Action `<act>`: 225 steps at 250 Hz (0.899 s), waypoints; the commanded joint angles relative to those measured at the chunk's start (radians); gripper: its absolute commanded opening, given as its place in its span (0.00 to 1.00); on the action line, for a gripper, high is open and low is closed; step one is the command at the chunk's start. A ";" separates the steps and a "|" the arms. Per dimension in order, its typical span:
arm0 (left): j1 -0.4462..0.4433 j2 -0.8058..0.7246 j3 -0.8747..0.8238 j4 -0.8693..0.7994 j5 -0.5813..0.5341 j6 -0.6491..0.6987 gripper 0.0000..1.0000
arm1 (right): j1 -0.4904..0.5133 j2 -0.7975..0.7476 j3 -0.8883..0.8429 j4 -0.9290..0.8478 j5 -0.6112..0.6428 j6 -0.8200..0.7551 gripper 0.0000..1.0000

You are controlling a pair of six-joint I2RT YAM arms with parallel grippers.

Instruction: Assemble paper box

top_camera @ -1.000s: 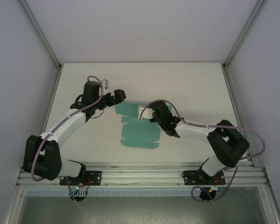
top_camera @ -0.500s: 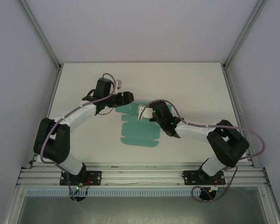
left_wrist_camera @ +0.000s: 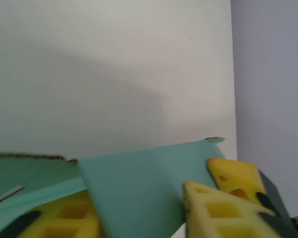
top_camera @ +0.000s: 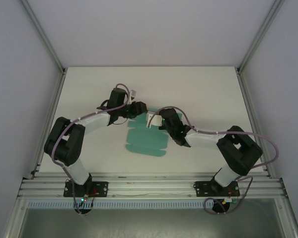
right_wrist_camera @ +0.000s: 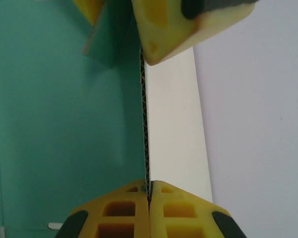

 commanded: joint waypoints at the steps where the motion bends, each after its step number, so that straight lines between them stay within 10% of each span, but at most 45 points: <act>1: -0.033 0.002 0.010 0.117 -0.004 -0.056 0.24 | 0.014 -0.032 -0.017 0.024 -0.036 0.022 0.00; 88: -0.035 -0.044 -0.023 0.108 -0.051 -0.064 0.18 | 0.014 -0.065 -0.025 0.014 -0.035 0.030 0.00; 119: -0.034 -0.111 -0.021 -0.039 -0.129 0.045 0.44 | 0.012 -0.089 -0.024 0.003 -0.020 0.057 0.00; 158: -0.005 -0.277 -0.105 -0.188 -0.330 0.180 0.99 | -0.017 -0.154 -0.033 -0.033 -0.065 0.124 0.00; 225: 0.232 -0.399 -0.299 -0.227 -0.381 0.237 1.00 | -0.106 -0.270 -0.005 -0.175 -0.280 0.244 0.00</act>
